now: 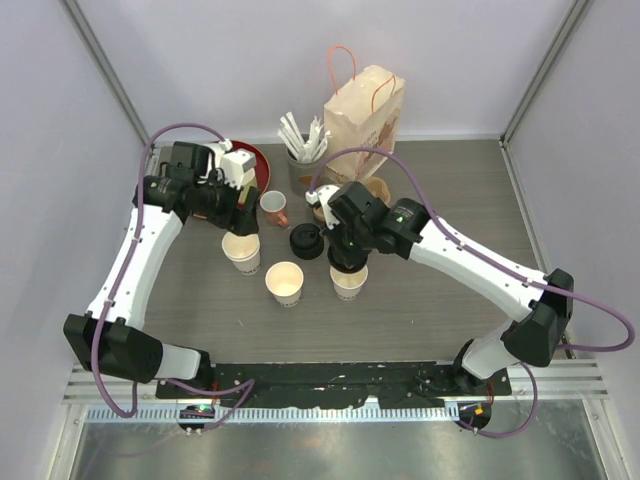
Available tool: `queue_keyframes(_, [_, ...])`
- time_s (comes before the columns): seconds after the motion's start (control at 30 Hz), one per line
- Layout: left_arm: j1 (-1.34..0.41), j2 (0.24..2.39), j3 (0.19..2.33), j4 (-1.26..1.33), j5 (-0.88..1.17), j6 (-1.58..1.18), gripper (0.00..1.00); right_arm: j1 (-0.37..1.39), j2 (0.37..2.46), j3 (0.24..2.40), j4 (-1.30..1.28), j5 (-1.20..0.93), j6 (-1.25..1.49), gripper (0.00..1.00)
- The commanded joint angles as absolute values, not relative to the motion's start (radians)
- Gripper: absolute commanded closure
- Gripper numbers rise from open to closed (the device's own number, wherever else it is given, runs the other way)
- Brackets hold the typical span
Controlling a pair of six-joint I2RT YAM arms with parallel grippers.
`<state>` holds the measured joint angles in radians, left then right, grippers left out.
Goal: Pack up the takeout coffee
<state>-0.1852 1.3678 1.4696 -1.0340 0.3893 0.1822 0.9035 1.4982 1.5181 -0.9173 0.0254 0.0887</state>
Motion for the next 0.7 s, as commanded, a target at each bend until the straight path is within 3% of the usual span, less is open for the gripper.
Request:
queue_keyframes(0.0, [-0.204,1.374,1.499,-1.037,0.4,0.167,0.23,0.929,1.456,1.46,-0.905,0.017,0.144,0.99])
queue_keyframes(0.67, [-0.212,1.37,1.494,-1.048,0.385,0.187,0.23,0.937,1.54,1.397,-0.842,0.057,0.106,0.99])
